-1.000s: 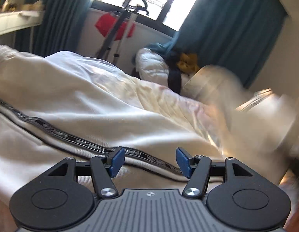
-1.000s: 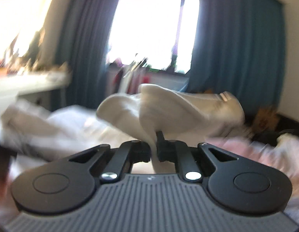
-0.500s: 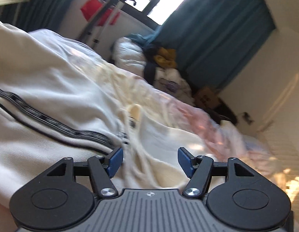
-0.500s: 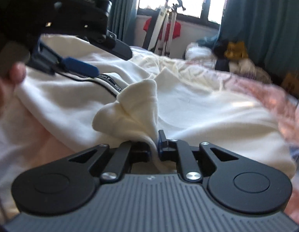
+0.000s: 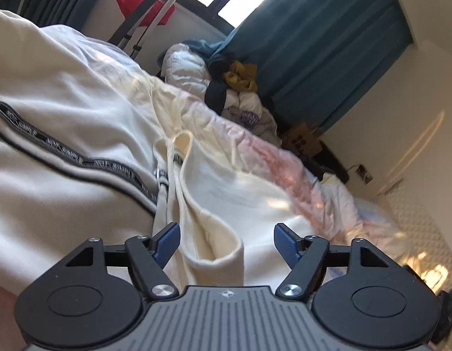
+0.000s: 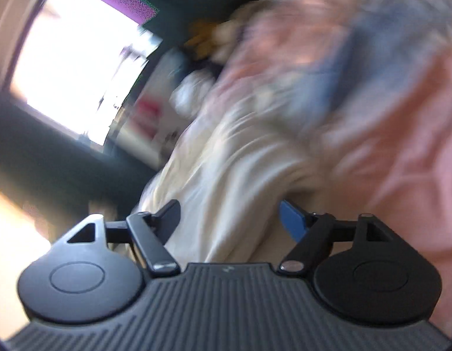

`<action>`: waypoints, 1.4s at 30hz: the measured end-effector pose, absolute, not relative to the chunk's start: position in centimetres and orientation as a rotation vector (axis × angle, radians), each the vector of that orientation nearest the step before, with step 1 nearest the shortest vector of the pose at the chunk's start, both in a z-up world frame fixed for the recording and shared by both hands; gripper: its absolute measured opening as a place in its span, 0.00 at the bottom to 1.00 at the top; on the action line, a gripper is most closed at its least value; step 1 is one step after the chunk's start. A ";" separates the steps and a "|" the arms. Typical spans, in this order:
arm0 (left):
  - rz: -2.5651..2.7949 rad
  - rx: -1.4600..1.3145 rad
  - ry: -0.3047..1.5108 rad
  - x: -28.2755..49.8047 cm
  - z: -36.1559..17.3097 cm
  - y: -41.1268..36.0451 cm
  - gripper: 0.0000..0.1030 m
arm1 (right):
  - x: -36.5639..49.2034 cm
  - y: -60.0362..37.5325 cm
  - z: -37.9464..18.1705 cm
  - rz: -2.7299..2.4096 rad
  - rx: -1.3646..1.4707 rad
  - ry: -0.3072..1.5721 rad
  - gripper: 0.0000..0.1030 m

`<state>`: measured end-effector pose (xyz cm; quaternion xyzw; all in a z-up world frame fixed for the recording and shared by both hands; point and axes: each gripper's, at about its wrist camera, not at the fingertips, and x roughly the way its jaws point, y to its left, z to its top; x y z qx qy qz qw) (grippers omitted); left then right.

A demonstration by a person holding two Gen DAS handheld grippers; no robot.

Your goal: Fold clothes

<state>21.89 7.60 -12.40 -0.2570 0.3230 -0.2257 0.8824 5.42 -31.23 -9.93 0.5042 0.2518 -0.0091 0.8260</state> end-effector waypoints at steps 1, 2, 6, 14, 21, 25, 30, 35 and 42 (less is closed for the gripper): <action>-0.471 -0.525 0.674 21.9 -12.5 7.4 0.70 | 5.5 -32.6 -10.8 -0.043 1.153 0.538 0.75; -0.475 -0.513 0.668 21.9 -12.5 7.1 0.70 | 6.0 -33.0 -11.8 -0.023 1.222 0.551 0.75; -0.507 -0.480 0.667 22.0 -12.7 5.9 0.71 | 7.6 -34.5 -15.3 0.061 1.489 0.597 0.75; -0.488 -0.398 0.703 23.3 -14.1 4.5 0.52 | 10.5 -34.2 -17.7 0.102 1.662 0.514 0.76; -0.438 -0.334 0.700 22.7 -14.7 4.0 0.08 | 10.5 -34.7 -16.9 0.096 1.633 0.401 0.76; -0.435 -0.422 0.679 22.0 -14.2 5.4 0.07 | 10.1 -35.4 -16.6 0.053 1.612 0.361 0.75; -0.401 -0.422 0.716 21.9 -14.5 5.9 0.07 | 9.7 -36.1 -17.0 0.009 1.607 0.349 0.70; -0.391 -0.355 0.740 22.2 -15.6 5.2 0.07 | 10.1 -35.6 -17.8 -0.039 1.548 0.422 0.66; -0.395 -0.337 0.732 22.0 -15.6 4.9 0.08 | 8.4 -32.8 -14.6 0.021 1.341 0.557 0.72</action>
